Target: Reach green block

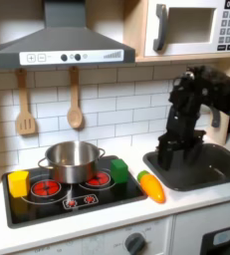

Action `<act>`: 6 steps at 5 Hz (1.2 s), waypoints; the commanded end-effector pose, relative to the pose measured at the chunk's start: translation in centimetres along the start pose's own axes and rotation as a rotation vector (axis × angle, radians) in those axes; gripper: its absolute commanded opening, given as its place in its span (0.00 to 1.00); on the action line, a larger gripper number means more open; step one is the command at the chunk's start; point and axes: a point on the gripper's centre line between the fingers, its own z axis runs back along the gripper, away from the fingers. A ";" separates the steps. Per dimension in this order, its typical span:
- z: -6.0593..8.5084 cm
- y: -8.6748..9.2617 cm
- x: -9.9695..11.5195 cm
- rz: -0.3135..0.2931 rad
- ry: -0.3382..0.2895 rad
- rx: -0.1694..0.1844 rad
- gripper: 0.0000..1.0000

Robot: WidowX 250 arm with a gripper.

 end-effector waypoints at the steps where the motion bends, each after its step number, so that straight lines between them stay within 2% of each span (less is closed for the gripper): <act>1: -1.0 1.2 4.8 0.025 -0.019 0.013 1.00; 4: -3.6 2.5 9.6 0.042 -0.012 0.036 1.00; 5: -4.1 2.7 10.8 0.044 -0.011 0.038 1.00; 6: -5.1 2.5 11.3 0.033 0.007 0.027 1.00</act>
